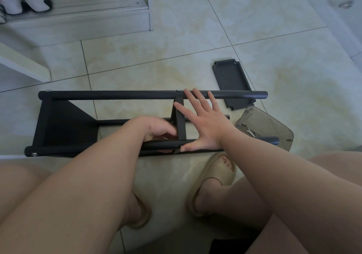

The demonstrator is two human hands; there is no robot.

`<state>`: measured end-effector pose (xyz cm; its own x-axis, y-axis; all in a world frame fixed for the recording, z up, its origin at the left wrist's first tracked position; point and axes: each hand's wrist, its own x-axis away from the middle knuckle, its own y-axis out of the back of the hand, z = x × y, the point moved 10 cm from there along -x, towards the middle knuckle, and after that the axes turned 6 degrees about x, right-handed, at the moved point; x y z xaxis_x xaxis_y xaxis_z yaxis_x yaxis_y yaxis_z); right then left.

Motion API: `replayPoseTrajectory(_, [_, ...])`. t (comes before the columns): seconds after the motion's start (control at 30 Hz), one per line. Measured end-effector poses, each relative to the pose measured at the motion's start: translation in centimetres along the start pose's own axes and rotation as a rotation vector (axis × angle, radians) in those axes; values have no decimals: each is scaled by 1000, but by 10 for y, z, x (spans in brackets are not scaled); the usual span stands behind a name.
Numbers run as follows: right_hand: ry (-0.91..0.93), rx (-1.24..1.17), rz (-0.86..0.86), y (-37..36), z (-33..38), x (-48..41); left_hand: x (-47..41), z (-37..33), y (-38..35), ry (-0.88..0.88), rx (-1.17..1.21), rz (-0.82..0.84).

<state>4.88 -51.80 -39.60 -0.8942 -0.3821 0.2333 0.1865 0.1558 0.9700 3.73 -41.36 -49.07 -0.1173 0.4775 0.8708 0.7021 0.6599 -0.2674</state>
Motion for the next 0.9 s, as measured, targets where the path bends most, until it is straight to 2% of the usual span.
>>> replayPoseTrajectory(0.4, [-1, 3, 16, 1, 1, 1, -1, -7, 3, -87, 43, -31])
replayPoseTrajectory(0.63, [-4, -4, 1, 1, 0, 1, 2, -10, 5, -101, -31, -68])
replayPoseTrajectory(0.9, [2, -11, -4, 2, 1, 1, 5, -10, 2, -100, 18, -37])
